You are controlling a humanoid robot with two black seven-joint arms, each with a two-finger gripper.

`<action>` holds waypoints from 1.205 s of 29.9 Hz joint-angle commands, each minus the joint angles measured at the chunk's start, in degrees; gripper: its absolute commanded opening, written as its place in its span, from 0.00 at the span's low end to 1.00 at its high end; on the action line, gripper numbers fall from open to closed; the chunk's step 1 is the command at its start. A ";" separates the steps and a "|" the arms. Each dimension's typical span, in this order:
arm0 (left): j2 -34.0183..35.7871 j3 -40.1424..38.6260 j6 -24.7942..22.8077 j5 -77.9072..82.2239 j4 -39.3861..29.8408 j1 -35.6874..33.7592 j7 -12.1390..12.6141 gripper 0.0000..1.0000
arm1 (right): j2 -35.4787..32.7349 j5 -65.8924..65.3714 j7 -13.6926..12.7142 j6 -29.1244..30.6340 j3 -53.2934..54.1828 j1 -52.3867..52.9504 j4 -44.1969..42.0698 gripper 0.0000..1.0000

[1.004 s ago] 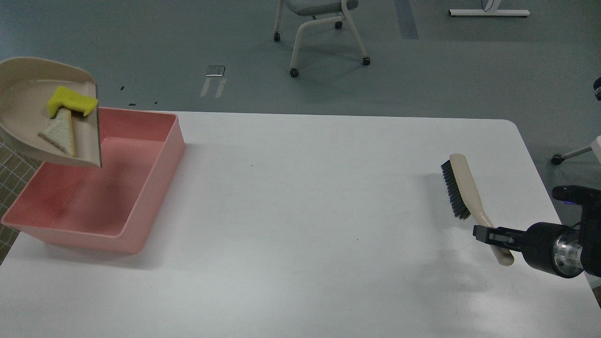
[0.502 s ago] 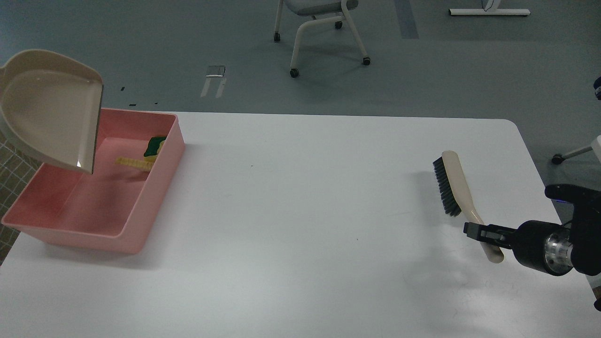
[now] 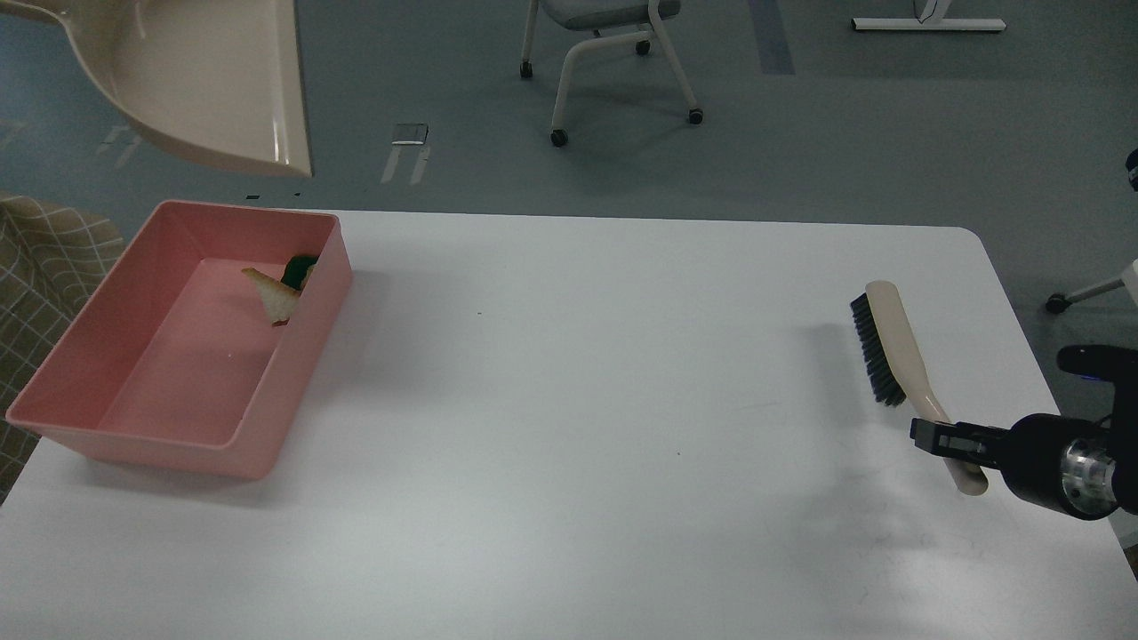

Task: Sweep and dump garbage into bin
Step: 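Tilt the dustpan with the left gripper to dump debris into bin, then lower the dustpan back onto the table with the left gripper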

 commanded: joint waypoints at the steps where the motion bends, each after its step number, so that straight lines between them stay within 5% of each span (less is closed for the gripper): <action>1: -6.44 0.33 -0.01 0.05 0.31 0.39 0.00 0.22 | -0.17 -0.14 0.00 0.00 0.00 0.09 -0.27 0.00; 7: -20.07 3.23 -0.01 0.14 0.05 0.74 0.23 0.23 | -0.34 -0.32 0.00 0.00 0.00 0.09 -0.62 0.00; 17: -37.29 13.05 10.92 0.75 -0.22 0.75 2.51 0.24 | -1.05 -0.32 -0.09 0.00 0.35 0.35 -0.53 0.00; 25: -43.53 23.62 24.54 0.67 -0.13 3.19 2.51 0.25 | -2.28 -1.98 0.00 0.00 0.26 0.44 -0.62 0.00; 36: -45.92 23.10 29.57 0.23 0.49 7.33 2.52 0.27 | -2.28 -4.18 0.00 0.00 -0.09 -0.08 -0.62 0.00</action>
